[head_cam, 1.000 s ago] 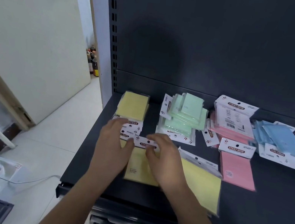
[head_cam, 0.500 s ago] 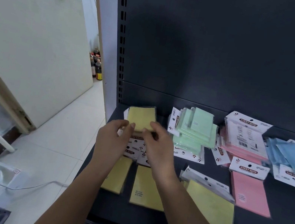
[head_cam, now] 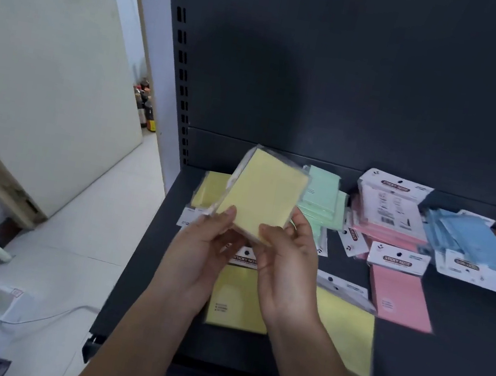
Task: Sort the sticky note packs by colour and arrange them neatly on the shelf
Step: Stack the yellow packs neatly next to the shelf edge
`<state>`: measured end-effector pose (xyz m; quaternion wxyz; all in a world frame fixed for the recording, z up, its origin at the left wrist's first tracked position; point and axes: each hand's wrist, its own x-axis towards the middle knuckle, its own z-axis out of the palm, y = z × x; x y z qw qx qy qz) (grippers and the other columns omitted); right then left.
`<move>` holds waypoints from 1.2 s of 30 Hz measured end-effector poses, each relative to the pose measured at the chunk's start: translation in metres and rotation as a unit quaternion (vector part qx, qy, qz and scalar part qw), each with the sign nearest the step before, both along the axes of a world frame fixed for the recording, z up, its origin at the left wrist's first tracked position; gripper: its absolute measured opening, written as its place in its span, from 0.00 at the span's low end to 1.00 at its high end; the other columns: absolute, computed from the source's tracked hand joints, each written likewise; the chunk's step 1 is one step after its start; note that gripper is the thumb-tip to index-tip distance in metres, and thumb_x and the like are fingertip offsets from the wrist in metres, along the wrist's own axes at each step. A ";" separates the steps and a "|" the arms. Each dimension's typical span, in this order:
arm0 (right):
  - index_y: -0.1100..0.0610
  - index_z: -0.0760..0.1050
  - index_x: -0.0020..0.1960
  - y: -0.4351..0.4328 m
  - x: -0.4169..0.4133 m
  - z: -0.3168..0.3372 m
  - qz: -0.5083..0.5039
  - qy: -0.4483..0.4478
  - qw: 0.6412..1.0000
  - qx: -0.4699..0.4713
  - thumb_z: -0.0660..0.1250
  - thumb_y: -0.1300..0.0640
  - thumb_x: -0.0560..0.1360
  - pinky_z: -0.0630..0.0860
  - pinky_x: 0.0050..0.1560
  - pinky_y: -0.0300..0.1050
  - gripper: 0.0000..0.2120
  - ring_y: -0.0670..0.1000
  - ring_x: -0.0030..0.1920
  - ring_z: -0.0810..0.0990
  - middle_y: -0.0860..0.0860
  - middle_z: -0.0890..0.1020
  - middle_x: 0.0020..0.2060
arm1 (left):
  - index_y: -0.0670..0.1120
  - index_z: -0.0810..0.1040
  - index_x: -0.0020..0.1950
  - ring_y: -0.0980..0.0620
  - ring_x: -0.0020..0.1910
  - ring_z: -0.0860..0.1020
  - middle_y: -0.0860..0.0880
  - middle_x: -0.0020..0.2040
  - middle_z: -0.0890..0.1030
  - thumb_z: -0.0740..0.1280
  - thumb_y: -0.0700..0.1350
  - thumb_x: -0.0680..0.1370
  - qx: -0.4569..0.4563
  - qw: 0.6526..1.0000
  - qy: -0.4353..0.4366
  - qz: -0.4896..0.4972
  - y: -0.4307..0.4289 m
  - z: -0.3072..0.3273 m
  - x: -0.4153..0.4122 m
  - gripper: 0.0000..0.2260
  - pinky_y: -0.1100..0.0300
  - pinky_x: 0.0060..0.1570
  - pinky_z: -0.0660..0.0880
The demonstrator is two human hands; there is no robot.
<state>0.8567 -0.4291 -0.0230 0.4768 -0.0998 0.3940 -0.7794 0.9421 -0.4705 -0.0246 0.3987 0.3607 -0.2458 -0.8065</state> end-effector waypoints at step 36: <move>0.56 0.75 0.58 0.112 -0.099 -0.052 -0.070 0.522 0.781 0.336 0.60 0.65 0.76 0.66 0.48 0.35 0.14 0.49 0.49 0.76 0.50 0.79 0.49 | 0.48 0.50 0.77 0.59 0.73 0.56 0.55 0.75 0.56 0.59 0.34 0.78 -0.265 0.872 -0.361 -0.196 0.101 -0.035 -0.077 0.30 0.64 0.72 0.53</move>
